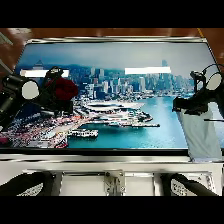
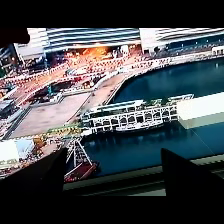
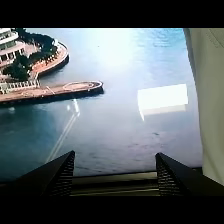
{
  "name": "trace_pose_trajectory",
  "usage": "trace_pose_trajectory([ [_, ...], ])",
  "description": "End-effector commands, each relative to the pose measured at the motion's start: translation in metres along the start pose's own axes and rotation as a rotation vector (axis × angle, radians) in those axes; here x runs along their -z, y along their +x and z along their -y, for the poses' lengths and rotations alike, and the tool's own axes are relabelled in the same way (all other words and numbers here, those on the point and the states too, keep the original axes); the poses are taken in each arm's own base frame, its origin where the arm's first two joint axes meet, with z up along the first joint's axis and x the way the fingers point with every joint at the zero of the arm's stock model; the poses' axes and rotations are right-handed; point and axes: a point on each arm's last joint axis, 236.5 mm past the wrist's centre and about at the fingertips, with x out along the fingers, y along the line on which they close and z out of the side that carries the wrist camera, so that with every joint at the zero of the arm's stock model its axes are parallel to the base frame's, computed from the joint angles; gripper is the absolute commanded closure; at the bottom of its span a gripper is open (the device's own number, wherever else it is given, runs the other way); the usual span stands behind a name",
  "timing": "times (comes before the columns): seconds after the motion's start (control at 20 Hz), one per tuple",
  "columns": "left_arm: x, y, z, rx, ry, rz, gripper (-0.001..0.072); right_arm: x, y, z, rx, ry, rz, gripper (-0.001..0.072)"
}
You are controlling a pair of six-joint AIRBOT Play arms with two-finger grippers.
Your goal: Fold the shirts.
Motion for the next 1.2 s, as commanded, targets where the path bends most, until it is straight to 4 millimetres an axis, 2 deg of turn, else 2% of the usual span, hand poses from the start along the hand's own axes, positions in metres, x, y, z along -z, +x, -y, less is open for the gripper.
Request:
trace_pose_trajectory([
  [0.0,0.000,0.000,0.000,0.000,-0.001,0.000,-0.0003,0.000,0.000,0.000,0.000,-0.001,0.000,0.0084],
  [0.7,0.000,0.000,0.000,0.000,-0.001,0.000,-0.0003,-0.001,0.000,-0.001,-0.002,0.000,0.005,0.0084],
  [0.75,-0.003,0.000,0.000,0.003,-0.010,0.013,-0.0003,-0.005,0.000,-0.001,-0.003,0.000,0.023,0.0084],
  [0.85,-0.025,0.001,0.006,0.025,-0.021,0.099,-0.0003,-0.008,0.000,-0.005,-0.020,0.003,0.033,0.0084],
  [1.0,-0.042,0.007,0.021,0.093,-0.071,0.151,-0.0002,-0.011,0.000,-0.004,-0.017,0.002,0.046,0.0084],
  [1.1,-0.055,0.021,0.015,0.085,-0.090,0.168,-0.0003,-0.020,-0.001,-0.004,-0.017,0.001,0.086,0.0084],
  [1.15,-0.061,0.027,0.000,0.051,-0.105,0.165,-0.0003,-0.024,-0.001,-0.006,-0.022,0.002,0.103,0.0084],
])
